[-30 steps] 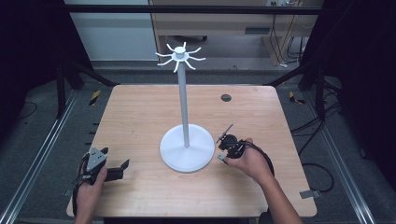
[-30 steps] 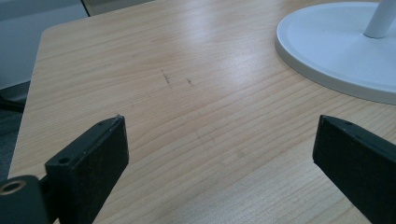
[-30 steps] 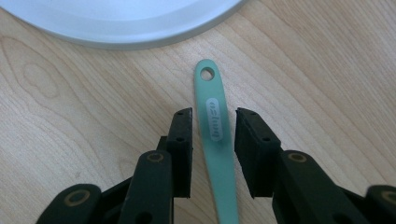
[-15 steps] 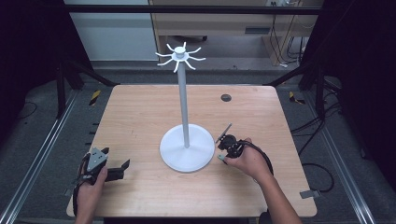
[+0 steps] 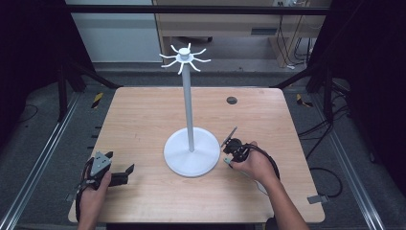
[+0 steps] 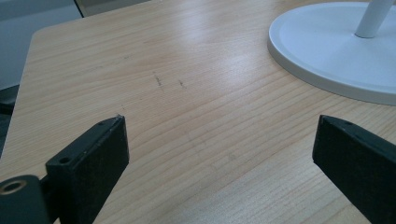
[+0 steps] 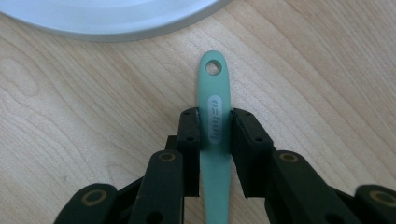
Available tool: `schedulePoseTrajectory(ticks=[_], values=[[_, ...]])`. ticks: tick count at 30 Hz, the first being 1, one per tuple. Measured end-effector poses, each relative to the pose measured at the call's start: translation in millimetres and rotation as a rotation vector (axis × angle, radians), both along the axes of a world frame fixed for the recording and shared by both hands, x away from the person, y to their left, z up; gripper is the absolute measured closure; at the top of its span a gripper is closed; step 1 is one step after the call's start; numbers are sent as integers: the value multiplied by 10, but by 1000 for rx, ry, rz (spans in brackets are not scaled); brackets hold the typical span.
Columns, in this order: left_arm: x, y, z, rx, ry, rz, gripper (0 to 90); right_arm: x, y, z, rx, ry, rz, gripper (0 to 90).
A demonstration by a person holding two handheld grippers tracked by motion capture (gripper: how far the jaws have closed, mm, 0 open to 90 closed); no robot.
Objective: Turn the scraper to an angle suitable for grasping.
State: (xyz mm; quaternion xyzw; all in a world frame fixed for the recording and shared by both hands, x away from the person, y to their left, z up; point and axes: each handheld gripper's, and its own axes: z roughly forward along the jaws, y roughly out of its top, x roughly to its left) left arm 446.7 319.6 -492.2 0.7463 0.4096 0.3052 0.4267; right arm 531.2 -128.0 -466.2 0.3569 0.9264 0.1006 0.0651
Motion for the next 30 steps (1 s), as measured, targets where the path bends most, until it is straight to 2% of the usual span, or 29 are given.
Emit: schedulePoseTrajectory(ticks=[2,7,8,9,10,12,19,24,30], values=[[1,4,0,-1,-1,1,32,5,-15,8,-3,-14,1,741],[4,-5,-3,1,0,0,32,-26,-73,118,53,-51,-27,742],[4,-8,-3,3,1,-2,32,-47,-116,177,77,-77,-35,742],[3,-11,-3,5,1,-3,32,-47,-116,177,77,-77,-35,742],[2,-16,-4,10,1,-5,32,-83,-173,255,106,-104,-44,742],[2,-18,-5,10,1,-6,32,-98,-194,283,115,-113,-48,742],[1,-8,-4,11,2,-2,32,-215,-382,558,177,-208,-73,743],[-11,-11,-5,11,2,-5,32,-254,-493,718,207,-248,-92,743],[-5,6,-7,8,1,1,32,-246,-560,826,240,-278,-112,743]])
